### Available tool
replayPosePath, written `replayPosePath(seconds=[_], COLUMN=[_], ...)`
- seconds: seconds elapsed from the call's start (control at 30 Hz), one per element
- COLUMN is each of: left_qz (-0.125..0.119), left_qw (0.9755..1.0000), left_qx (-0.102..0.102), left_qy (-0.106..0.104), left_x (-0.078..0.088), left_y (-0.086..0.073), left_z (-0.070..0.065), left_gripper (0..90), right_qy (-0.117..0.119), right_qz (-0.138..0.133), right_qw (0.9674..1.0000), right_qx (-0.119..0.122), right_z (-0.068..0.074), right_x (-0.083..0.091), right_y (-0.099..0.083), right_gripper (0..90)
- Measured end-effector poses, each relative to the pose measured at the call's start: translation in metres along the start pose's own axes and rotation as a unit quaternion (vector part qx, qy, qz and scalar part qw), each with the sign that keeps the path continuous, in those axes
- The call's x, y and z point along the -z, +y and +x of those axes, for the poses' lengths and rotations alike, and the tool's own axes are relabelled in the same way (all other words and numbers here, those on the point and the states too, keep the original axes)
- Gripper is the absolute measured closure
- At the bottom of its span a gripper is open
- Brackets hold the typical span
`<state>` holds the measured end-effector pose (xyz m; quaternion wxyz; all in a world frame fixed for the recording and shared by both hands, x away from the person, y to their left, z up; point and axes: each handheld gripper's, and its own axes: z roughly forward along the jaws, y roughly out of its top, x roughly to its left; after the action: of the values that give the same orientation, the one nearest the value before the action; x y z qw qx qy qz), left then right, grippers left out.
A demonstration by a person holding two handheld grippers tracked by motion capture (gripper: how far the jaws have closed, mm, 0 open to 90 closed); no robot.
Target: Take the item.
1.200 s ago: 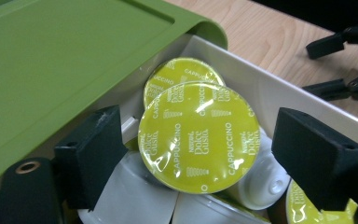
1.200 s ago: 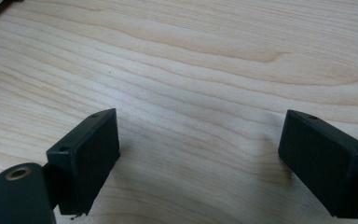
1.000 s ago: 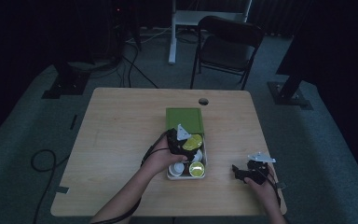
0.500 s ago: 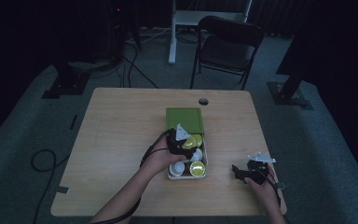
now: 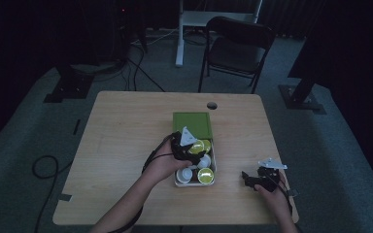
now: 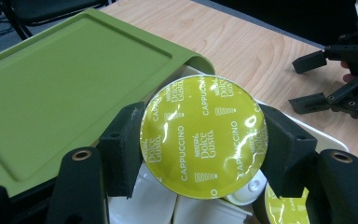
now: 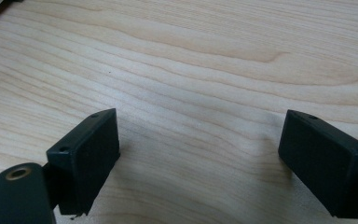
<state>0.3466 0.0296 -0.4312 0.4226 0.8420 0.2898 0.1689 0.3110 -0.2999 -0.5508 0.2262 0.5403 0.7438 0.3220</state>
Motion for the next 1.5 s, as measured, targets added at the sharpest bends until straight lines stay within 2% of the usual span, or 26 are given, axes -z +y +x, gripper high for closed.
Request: replayPosePath(seconds=[0.17, 0.43, 0.67, 0.93, 1.3, 1.5], left_qz=[-0.002, -0.004, -0.012, -0.015, -0.008, -0.005], left_qw=[1.0000, 0.9999, 0.9996, 0.9988, 0.9978, 0.9961], left_qx=[0.001, 0.001, 0.011, 0.026, 0.036, 0.054], left_qy=[0.001, 0.015, 0.024, 0.038, 0.054, 0.070], left_x=[0.009, 0.028, 0.039, 0.051, 0.067, 0.074], left_y=[-0.002, -0.006, -0.012, -0.022, -0.039, -0.054], left_z=[0.003, 0.012, 0.019, 0.029, 0.043, 0.050], left_gripper=[38.6, 38.6, 38.6, 38.6, 38.6, 38.6], right_qy=[0.000, 0.000, 0.000, 0.000, 0.000, 0.000], right_qz=[0.000, 0.000, 0.000, 0.000, 0.000, 0.000], right_qw=[1.0000, 1.0000, 1.0000, 1.0000, 1.0000, 1.0000], right_qx=[0.000, 0.000, 0.000, 0.000, -0.001, -0.001], right_z=[0.000, 0.000, 0.000, 0.000, 0.000, 0.000], right_x=[0.000, 0.000, 0.000, 0.000, 0.000, 0.000], right_y=[0.000, 0.000, 0.000, 0.000, 0.000, 0.000], right_gripper=[11.8, 11.8, 11.8, 11.7, 11.8, 11.8])
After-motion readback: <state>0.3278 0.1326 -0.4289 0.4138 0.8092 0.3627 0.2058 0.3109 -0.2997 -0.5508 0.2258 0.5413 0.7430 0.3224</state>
